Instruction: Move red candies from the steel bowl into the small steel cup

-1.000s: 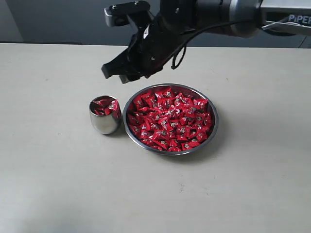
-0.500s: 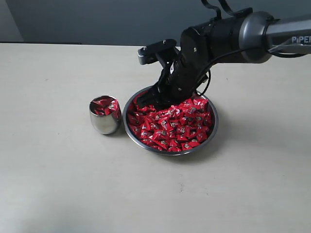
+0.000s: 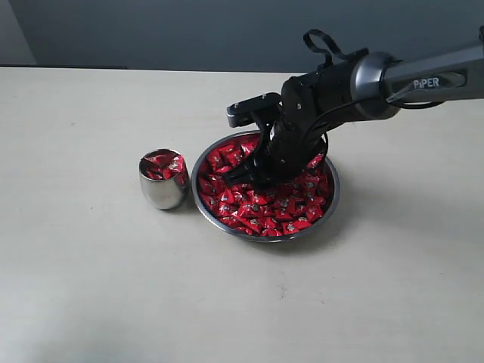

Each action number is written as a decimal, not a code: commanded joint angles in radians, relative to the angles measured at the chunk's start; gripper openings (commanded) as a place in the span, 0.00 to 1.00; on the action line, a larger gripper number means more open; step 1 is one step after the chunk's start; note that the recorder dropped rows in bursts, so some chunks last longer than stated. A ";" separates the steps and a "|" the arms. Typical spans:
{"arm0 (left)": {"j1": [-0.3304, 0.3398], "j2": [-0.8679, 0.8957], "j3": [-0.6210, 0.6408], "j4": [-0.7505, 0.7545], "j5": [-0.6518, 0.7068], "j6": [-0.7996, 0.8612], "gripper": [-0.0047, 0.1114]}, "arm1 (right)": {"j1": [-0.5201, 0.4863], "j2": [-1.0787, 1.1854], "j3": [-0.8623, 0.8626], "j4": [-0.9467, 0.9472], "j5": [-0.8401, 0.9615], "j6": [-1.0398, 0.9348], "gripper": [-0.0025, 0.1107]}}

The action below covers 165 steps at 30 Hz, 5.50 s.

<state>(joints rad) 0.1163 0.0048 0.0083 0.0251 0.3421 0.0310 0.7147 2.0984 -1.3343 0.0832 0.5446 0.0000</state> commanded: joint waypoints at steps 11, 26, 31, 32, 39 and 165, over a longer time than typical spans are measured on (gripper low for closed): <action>-0.008 -0.005 -0.008 0.002 -0.005 -0.002 0.04 | -0.005 -0.086 0.002 0.023 -0.021 0.000 0.01; -0.008 -0.005 -0.008 0.002 -0.005 -0.002 0.04 | 0.073 -0.205 0.002 0.041 -0.070 -0.034 0.01; -0.008 -0.005 -0.008 0.002 -0.005 -0.002 0.04 | 0.170 -0.204 -0.034 0.041 -0.165 -0.036 0.01; -0.008 -0.005 -0.008 0.002 -0.005 -0.002 0.04 | 0.178 -0.194 -0.041 0.041 -0.167 -0.036 0.01; -0.008 -0.005 -0.008 0.002 -0.005 -0.002 0.04 | 0.205 -0.072 -0.109 0.038 -0.150 -0.036 0.01; -0.008 -0.005 -0.008 0.002 -0.005 -0.002 0.04 | -0.485 -2.069 1.334 -0.187 -0.365 0.090 0.02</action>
<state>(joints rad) 0.1163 0.0048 0.0083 0.0251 0.3421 0.0310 0.3051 0.0447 -0.0058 -0.1087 0.1906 0.0897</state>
